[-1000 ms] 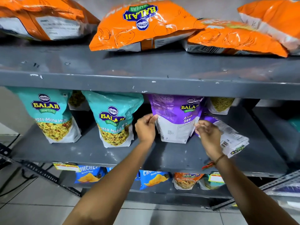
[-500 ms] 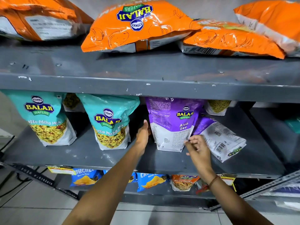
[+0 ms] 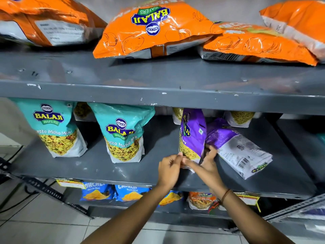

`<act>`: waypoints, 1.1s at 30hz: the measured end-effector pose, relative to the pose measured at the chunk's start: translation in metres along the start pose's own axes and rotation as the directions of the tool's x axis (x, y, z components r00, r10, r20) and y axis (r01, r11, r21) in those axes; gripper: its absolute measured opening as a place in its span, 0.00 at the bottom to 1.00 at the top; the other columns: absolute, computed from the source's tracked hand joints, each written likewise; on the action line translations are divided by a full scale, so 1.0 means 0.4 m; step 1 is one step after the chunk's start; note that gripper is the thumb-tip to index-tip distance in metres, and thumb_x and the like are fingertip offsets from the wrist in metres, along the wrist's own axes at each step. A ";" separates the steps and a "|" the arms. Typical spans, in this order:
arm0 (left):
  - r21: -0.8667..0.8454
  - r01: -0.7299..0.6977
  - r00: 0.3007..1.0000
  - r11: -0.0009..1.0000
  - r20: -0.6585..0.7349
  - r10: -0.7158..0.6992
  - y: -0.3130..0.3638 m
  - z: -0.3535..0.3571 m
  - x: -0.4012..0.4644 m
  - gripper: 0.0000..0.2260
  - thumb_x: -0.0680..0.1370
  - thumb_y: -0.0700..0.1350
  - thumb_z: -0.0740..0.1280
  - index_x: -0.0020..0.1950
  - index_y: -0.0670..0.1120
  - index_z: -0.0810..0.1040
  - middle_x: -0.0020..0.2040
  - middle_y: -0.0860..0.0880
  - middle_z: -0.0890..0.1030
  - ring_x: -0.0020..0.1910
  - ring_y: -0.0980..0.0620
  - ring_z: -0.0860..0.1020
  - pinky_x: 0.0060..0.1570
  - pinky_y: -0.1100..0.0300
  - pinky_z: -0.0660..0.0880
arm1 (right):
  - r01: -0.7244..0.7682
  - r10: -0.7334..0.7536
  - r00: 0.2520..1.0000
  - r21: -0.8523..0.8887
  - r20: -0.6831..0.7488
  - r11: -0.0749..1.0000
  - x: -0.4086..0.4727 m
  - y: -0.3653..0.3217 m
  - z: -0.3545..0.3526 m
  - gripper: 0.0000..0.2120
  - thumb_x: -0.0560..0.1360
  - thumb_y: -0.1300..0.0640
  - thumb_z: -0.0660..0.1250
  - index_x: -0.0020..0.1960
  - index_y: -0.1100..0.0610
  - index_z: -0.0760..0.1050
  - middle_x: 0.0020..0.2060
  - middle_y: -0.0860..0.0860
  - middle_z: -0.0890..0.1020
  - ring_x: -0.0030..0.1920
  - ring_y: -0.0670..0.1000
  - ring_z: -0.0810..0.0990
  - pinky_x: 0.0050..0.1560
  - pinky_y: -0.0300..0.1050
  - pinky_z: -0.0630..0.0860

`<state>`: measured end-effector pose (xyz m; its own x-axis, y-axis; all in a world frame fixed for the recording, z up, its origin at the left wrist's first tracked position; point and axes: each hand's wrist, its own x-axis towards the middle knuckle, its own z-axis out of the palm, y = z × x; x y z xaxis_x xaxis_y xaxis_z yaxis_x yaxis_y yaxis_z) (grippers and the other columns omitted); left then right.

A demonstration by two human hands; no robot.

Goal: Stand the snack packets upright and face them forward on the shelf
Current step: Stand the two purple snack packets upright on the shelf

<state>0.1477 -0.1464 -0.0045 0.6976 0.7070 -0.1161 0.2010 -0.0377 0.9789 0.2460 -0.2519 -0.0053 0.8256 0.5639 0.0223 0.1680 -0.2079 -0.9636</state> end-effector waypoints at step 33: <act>-0.334 0.226 0.943 0.915 -0.162 -0.292 0.095 0.101 -0.058 0.42 0.58 0.41 0.83 0.65 0.47 0.63 0.68 0.42 0.70 0.65 0.44 0.74 0.66 0.49 0.72 | -0.046 0.047 0.999 -0.062 0.015 0.997 0.041 -0.075 -0.191 0.12 0.76 0.55 0.66 0.59 0.46 0.77 0.56 0.45 0.81 0.55 0.40 0.80 0.60 0.44 0.72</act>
<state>0.1672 -0.1927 0.0283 0.4872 0.7921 -0.3677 0.1118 0.3610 0.9258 0.2958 -0.2976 0.0442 0.8241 0.5658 -0.0268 0.1635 -0.2829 -0.9451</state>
